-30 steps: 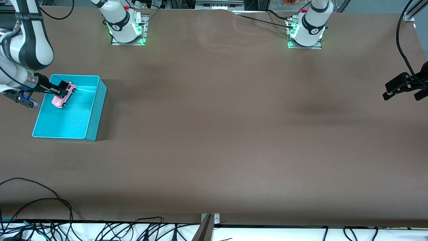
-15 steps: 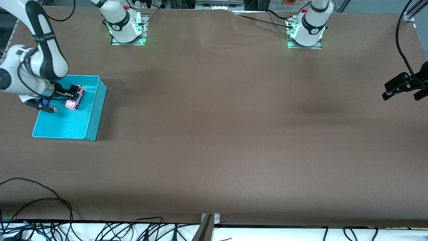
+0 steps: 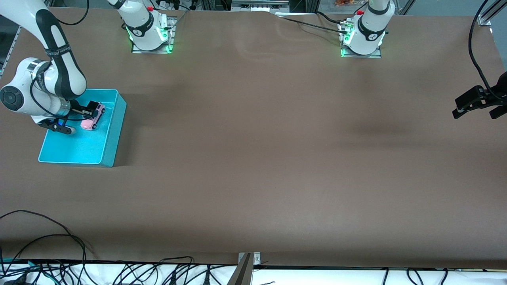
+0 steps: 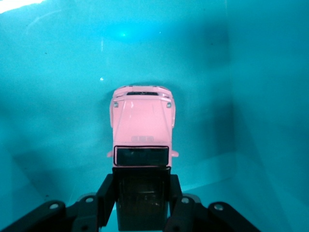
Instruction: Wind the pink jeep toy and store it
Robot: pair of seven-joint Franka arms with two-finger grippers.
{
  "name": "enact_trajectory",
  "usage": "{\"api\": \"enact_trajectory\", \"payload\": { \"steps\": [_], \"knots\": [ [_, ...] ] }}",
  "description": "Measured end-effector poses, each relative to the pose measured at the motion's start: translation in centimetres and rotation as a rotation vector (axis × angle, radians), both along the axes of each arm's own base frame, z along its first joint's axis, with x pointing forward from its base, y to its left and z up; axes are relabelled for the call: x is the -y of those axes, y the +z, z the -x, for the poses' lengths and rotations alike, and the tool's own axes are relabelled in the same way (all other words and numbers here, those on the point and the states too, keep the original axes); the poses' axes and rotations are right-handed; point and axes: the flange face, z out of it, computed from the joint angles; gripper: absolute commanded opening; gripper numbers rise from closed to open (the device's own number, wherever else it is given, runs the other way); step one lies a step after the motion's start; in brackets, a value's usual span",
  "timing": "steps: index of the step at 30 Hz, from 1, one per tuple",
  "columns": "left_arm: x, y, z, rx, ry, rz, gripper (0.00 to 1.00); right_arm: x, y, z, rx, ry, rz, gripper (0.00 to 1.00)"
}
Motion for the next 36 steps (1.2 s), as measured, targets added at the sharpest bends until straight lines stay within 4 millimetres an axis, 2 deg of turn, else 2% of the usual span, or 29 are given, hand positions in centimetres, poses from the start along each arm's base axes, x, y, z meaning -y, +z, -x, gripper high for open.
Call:
{"api": "enact_trajectory", "payload": {
  "steps": [8,15,21,28,33,36],
  "knots": [
    [0.0,0.0,0.0,0.000,0.000,0.000,1.00,0.2,0.9,0.0,-0.009,-0.010,-0.003,1.00],
    [0.0,-0.1,0.0,-0.002,-0.001,0.000,1.00,0.3,4.5,-0.5,0.033,-0.013,-0.001,1.00],
    [0.0,-0.1,0.0,-0.002,-0.001,0.000,1.00,-0.4,9.9,-0.5,0.075,-0.009,-0.007,1.00],
    [0.1,-0.2,0.0,-0.004,-0.001,0.000,1.00,-2.6,16.5,0.4,0.102,0.020,-0.020,1.00],
    [0.1,-0.4,0.0,-0.009,-0.001,0.001,1.00,-3.6,22.0,1.1,0.104,0.021,-0.031,1.00],
    [0.1,-0.5,0.0,-0.011,-0.001,0.001,1.00,-4.4,25.4,0.7,0.105,0.008,-0.063,1.00]
  ]
}}
